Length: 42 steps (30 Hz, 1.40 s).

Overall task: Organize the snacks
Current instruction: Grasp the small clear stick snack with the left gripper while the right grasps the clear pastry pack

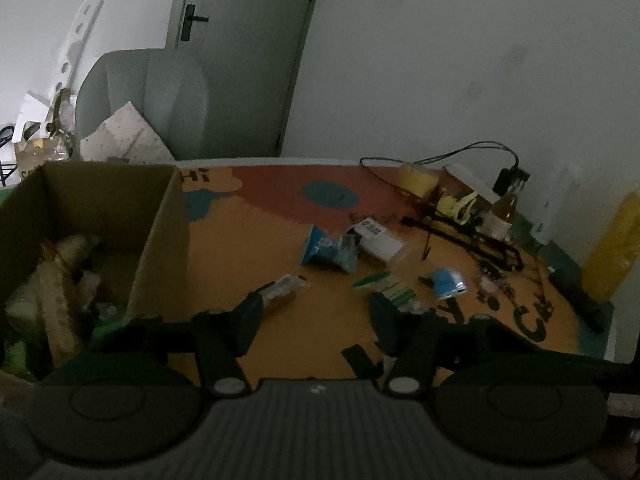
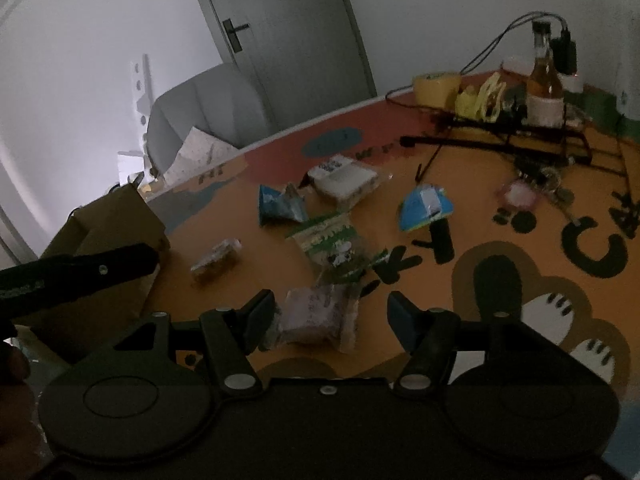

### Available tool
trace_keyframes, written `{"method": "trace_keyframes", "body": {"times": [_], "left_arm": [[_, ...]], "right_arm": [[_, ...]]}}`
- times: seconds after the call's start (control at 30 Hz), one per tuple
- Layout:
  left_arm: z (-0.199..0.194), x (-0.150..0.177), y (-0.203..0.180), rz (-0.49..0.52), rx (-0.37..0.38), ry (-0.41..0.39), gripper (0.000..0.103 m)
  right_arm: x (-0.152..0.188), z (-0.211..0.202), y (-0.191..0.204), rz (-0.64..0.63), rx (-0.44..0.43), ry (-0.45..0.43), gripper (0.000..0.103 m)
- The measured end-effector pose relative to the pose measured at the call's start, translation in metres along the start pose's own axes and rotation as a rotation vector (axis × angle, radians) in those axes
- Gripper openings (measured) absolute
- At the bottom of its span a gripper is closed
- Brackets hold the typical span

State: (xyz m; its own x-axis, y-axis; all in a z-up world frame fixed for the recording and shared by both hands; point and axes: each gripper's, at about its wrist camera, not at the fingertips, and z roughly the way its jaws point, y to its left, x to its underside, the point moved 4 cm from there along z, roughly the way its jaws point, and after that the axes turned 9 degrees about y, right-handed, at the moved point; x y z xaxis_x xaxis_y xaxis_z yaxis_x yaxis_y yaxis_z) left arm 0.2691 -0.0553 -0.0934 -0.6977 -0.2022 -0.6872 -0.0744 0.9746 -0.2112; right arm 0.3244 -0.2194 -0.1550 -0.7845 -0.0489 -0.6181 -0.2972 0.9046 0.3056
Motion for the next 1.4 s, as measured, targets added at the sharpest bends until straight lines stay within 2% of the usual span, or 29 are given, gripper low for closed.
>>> {"method": "trace_keyframes", "body": {"times": [0.27, 0.37, 0.43, 0.57, 0.63, 0.8, 1.0, 1.07, 1.1, 1.17, 1.33, 1.4], "left_arm": [[0.023, 0.0, -0.002, 0.018, -0.012, 0.037, 0.057], [0.032, -0.003, -0.003, 0.037, -0.016, 0.045, 0.057], [0.037, -0.004, -0.003, 0.036, -0.02, 0.048, 0.057], [0.048, -0.008, -0.001, 0.031, -0.035, 0.051, 0.057], [0.054, -0.01, -0.001, 0.035, -0.047, 0.049, 0.057], [0.066, -0.013, 0.0, 0.035, -0.071, 0.046, 0.057], [0.083, -0.017, 0.005, 0.036, -0.112, 0.043, 0.057], [0.09, -0.017, 0.008, 0.031, -0.122, 0.048, 0.057], [0.092, -0.017, 0.009, 0.029, -0.123, 0.049, 0.057], [0.096, -0.017, 0.011, 0.026, -0.128, 0.053, 0.057], [0.103, -0.011, 0.015, 0.009, -0.116, 0.088, 0.056], [0.103, -0.008, 0.013, 0.015, -0.108, 0.102, 0.047]], "right_arm": [[0.0, 0.022, 0.003, -0.007, 0.0, 0.03, 0.064], [0.001, 0.024, 0.0, -0.01, -0.013, 0.036, 0.056], [0.001, 0.023, -0.003, -0.006, -0.02, 0.041, 0.043], [-0.002, 0.019, -0.011, 0.006, -0.017, 0.034, 0.038], [-0.003, 0.017, -0.015, 0.015, -0.019, 0.031, 0.032], [-0.007, 0.013, -0.023, 0.026, -0.013, 0.017, 0.026], [-0.008, 0.011, -0.032, 0.046, 0.002, 0.007, 0.025], [-0.009, 0.01, -0.034, 0.05, 0.018, 0.002, 0.027], [-0.01, 0.01, -0.035, 0.051, 0.025, 0.0, 0.033], [-0.01, 0.009, -0.034, 0.051, 0.034, -0.004, 0.035], [-0.01, 0.011, -0.024, 0.021, 0.041, -0.009, 0.073], [-0.009, 0.013, -0.02, 0.001, 0.051, -0.008, 0.075]]}}
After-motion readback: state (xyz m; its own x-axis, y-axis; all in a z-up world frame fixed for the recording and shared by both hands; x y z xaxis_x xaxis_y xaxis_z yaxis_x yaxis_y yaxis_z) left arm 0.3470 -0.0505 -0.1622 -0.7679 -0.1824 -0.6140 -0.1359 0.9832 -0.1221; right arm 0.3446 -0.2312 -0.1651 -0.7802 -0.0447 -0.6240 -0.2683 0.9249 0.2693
